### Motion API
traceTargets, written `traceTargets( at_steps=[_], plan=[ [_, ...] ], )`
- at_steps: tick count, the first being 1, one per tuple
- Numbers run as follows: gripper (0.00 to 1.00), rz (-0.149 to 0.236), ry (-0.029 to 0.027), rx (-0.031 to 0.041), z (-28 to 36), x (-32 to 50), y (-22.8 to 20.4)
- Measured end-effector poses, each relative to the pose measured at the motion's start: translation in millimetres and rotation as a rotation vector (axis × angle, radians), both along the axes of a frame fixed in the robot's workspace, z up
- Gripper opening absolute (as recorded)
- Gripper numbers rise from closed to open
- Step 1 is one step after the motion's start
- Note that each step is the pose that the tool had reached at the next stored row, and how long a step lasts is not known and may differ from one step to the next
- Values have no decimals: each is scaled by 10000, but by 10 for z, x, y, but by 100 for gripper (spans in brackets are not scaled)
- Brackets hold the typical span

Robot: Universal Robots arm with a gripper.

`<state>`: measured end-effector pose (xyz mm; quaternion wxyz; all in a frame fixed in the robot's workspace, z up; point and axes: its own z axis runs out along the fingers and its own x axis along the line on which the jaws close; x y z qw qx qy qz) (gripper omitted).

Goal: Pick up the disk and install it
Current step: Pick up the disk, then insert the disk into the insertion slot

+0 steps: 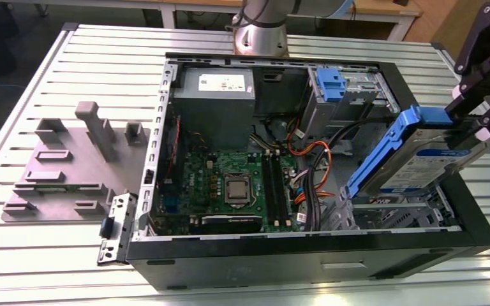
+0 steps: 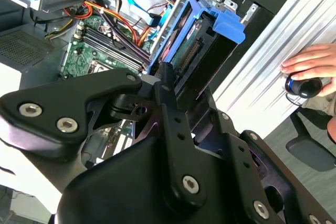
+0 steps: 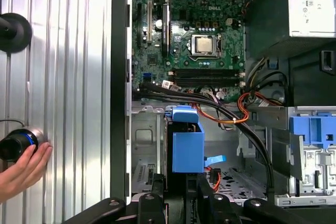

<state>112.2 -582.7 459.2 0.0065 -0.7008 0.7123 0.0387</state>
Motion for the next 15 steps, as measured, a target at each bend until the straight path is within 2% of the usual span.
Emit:
traceTargets(
  at_steps=[15],
  plan=[
    [35, -118, 0, 1, -27, 9, 0]
  ],
)
